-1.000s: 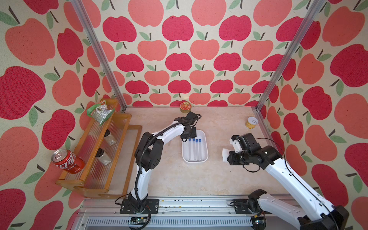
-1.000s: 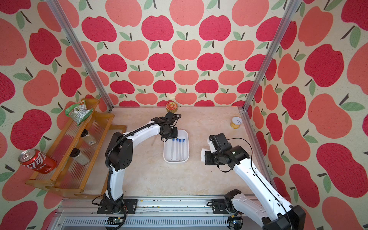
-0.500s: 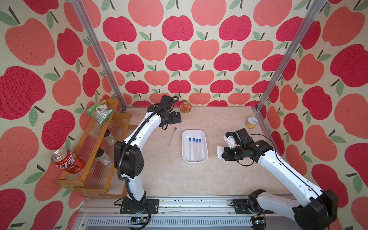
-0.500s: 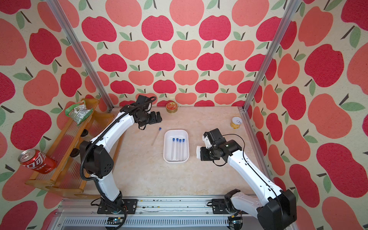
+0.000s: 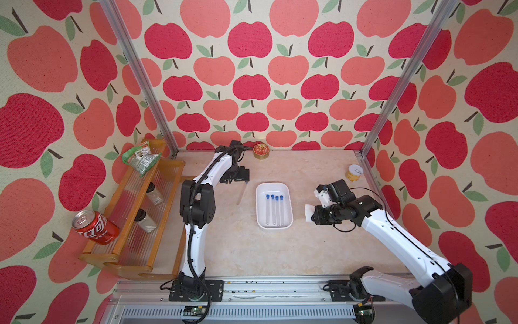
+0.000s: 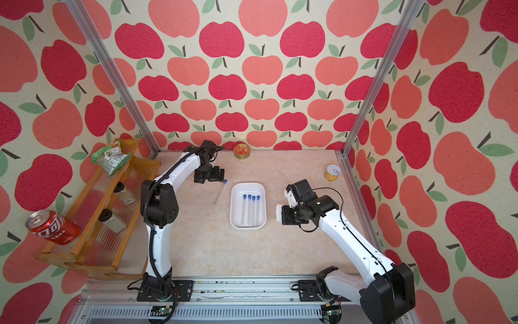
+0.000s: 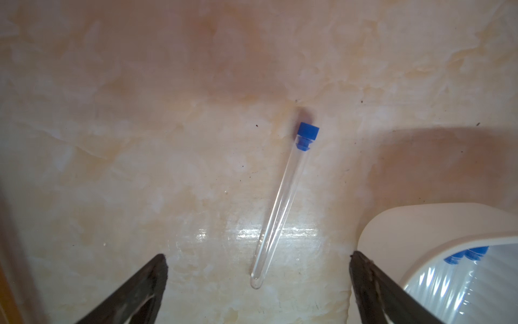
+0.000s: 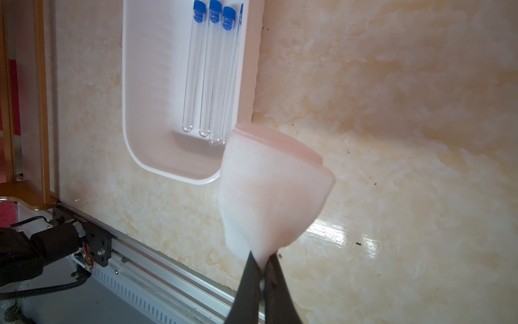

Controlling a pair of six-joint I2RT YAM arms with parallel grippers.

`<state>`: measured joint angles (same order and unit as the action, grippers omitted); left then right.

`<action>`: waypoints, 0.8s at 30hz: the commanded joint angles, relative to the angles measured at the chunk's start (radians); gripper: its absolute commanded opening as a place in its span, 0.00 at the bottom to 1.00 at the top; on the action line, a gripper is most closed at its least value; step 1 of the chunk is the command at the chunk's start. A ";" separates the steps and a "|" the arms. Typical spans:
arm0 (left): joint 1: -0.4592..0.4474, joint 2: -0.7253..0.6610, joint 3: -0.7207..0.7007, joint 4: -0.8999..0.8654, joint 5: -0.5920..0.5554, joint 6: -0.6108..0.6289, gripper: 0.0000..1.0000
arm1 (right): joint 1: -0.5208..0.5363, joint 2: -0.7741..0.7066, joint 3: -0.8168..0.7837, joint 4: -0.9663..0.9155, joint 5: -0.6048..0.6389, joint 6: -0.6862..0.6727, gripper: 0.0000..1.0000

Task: Wipe the exteriors of test tubes
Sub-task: Place the test tube in the storage box, then pick up the test tube at the center of the board.

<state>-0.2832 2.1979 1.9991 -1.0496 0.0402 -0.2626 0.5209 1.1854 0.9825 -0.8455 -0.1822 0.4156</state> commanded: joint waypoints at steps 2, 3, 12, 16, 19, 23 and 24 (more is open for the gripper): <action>0.003 0.043 0.038 0.037 -0.027 0.039 0.91 | -0.035 0.053 0.044 -0.004 -0.038 -0.030 0.00; 0.004 0.069 0.067 0.025 -0.029 0.044 0.89 | -0.042 0.067 0.053 -0.004 -0.044 -0.037 0.00; -0.008 0.247 0.300 -0.038 -0.052 0.078 0.75 | -0.101 0.152 0.111 -0.009 -0.079 -0.081 0.00; -0.013 0.283 0.363 -0.052 -0.029 0.091 0.67 | -0.121 0.169 0.111 -0.003 -0.095 -0.090 0.00; -0.020 0.299 0.389 -0.058 -0.007 0.109 0.60 | -0.129 0.178 0.105 0.001 -0.102 -0.093 0.00; -0.039 0.334 0.433 -0.087 -0.003 0.145 0.53 | -0.135 0.179 0.097 0.008 -0.108 -0.094 0.00; -0.043 0.341 0.444 -0.093 -0.007 0.152 0.53 | -0.136 0.179 0.097 0.010 -0.108 -0.095 0.00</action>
<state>-0.3096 2.4897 2.4016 -1.0866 0.0265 -0.1543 0.3943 1.3617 1.0695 -0.8375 -0.2691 0.3405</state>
